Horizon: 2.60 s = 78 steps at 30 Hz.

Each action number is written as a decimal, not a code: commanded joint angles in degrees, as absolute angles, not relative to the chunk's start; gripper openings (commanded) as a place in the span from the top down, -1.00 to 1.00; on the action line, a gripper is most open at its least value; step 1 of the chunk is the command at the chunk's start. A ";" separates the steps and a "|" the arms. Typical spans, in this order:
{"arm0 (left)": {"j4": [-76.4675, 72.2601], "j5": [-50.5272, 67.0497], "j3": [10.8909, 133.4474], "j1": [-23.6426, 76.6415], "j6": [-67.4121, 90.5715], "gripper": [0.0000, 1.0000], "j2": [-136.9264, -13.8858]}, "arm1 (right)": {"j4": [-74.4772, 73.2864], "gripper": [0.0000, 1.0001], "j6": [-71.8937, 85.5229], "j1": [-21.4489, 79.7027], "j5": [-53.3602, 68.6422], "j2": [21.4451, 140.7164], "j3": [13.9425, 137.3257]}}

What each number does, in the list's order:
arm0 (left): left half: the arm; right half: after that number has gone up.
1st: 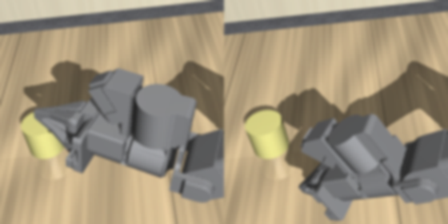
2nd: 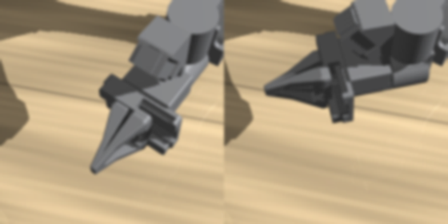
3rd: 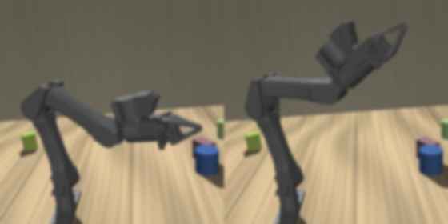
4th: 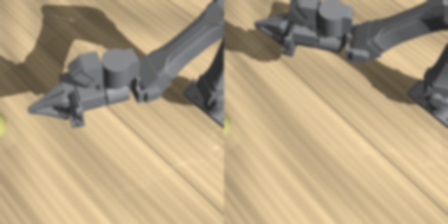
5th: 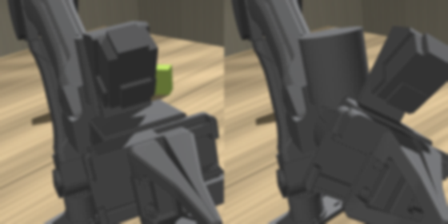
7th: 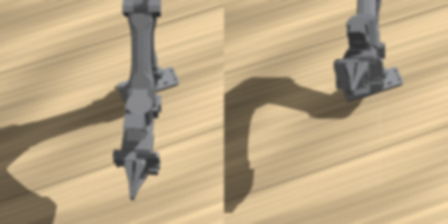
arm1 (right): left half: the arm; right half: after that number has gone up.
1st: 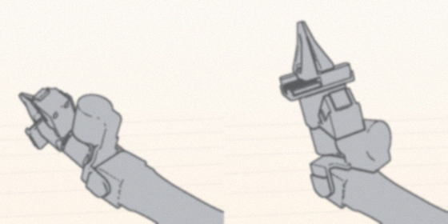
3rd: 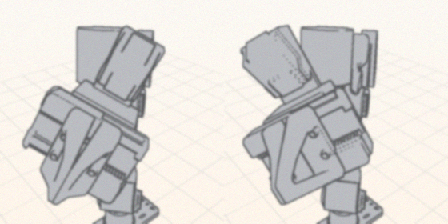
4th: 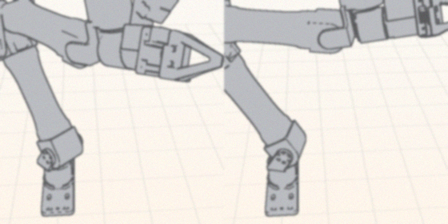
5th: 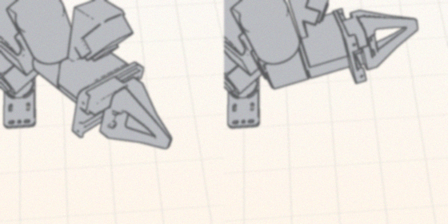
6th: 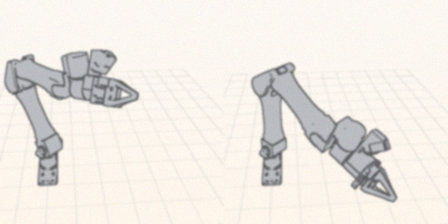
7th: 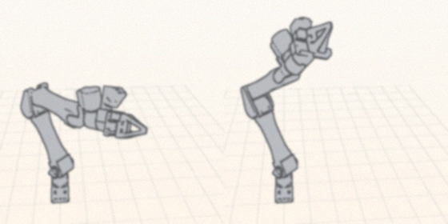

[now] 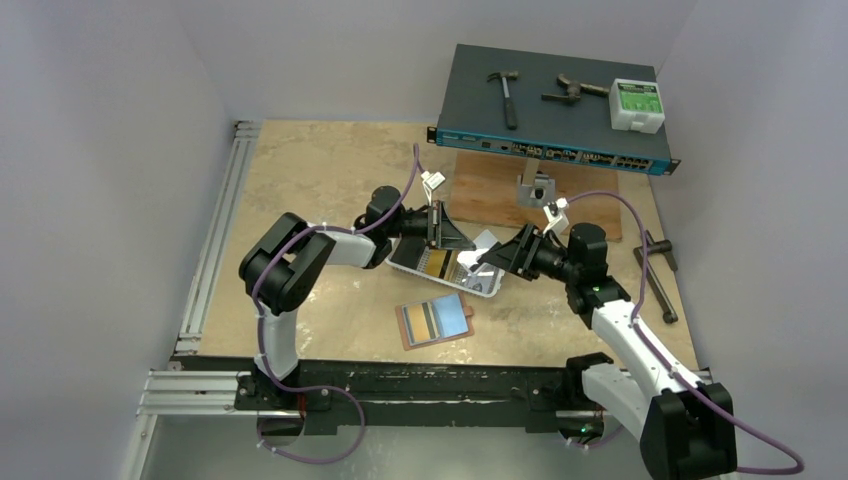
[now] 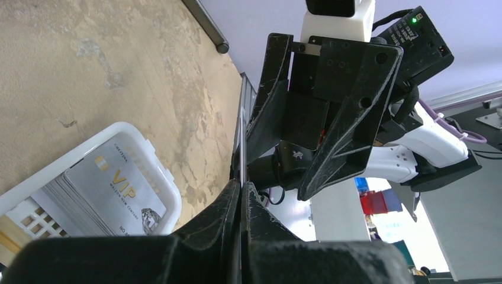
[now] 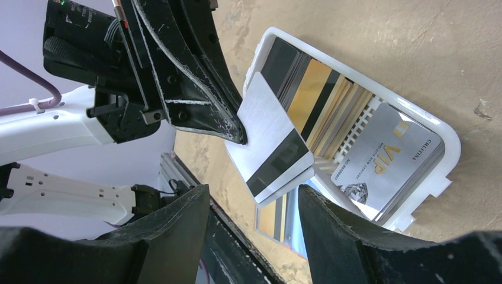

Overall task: Put the credit cards into the card holder
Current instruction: Place the credit card in the storage box.

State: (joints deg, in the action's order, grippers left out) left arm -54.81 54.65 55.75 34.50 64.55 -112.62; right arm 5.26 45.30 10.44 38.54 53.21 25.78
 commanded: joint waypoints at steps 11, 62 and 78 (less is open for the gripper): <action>-58.45 55.73 56.85 34.31 64.87 1.00 -112.94 | 5.06 -0.08 44.45 10.13 42.59 52.05 26.58; -59.36 55.67 57.03 34.35 65.96 1.00 -113.30 | 18.75 -0.08 52.67 10.39 49.61 55.18 23.27; -61.22 56.24 56.99 34.31 67.75 1.00 -113.24 | 19.86 -0.08 52.39 10.40 47.40 57.51 23.29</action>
